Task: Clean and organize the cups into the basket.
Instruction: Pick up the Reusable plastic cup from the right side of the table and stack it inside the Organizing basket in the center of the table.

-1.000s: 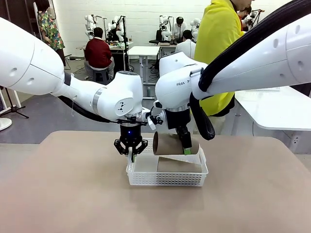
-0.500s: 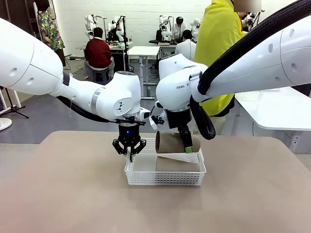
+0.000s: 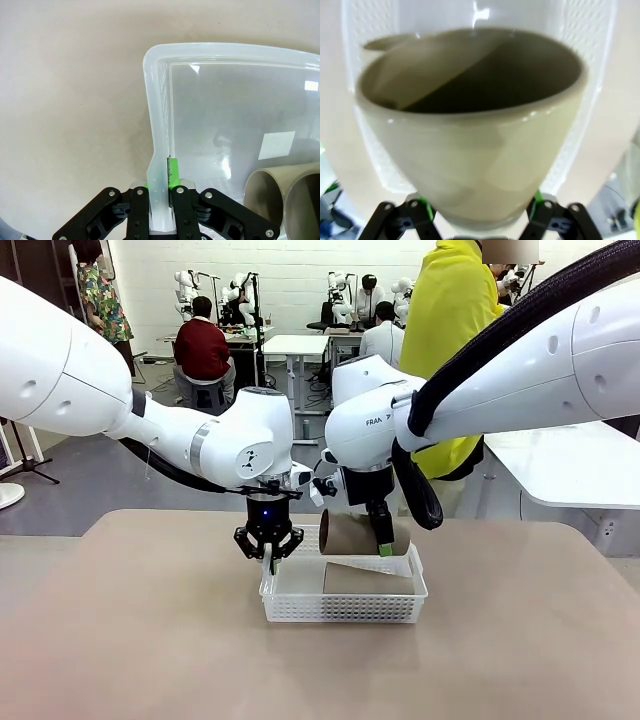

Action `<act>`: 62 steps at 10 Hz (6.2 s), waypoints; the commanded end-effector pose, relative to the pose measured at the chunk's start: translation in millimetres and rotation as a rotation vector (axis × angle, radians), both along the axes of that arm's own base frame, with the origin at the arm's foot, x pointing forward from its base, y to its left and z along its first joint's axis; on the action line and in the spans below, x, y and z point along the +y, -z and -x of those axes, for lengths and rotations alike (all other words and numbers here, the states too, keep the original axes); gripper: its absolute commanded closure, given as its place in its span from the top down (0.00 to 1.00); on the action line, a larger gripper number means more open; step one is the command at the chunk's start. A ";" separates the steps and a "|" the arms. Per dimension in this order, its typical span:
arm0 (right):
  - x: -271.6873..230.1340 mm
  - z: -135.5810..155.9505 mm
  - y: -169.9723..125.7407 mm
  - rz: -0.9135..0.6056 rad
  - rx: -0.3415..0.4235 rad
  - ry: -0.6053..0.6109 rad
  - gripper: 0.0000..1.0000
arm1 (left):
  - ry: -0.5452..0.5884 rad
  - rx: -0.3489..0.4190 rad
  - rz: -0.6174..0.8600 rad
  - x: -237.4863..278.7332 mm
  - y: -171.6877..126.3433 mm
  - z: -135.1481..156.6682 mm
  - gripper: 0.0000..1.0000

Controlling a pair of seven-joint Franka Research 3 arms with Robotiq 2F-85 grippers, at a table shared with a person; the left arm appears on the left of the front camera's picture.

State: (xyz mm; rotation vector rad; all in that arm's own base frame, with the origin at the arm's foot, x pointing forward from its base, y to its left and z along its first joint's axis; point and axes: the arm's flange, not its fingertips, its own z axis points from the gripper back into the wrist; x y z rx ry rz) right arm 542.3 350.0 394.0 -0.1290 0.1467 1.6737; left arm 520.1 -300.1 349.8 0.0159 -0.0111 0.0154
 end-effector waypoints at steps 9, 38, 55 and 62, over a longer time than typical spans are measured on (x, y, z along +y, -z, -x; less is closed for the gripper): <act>-10.1 -6.0 12.9 -0.069 0.025 -0.018 0.81 | 0.007 0.001 -0.004 -2.2 0.1 2.9 0.00; -203.1 108.4 -93.1 -0.583 -0.082 0.018 1.00 | 0.007 0.001 -0.004 -2.2 0.1 2.9 0.00; -464.2 84.8 -124.5 -1.371 0.135 0.001 1.00 | 0.007 0.001 -0.004 -2.2 0.1 2.9 0.00; -534.4 69.6 -35.7 -1.448 0.148 0.100 1.00 | 0.007 0.001 -0.004 -2.2 0.1 2.9 0.00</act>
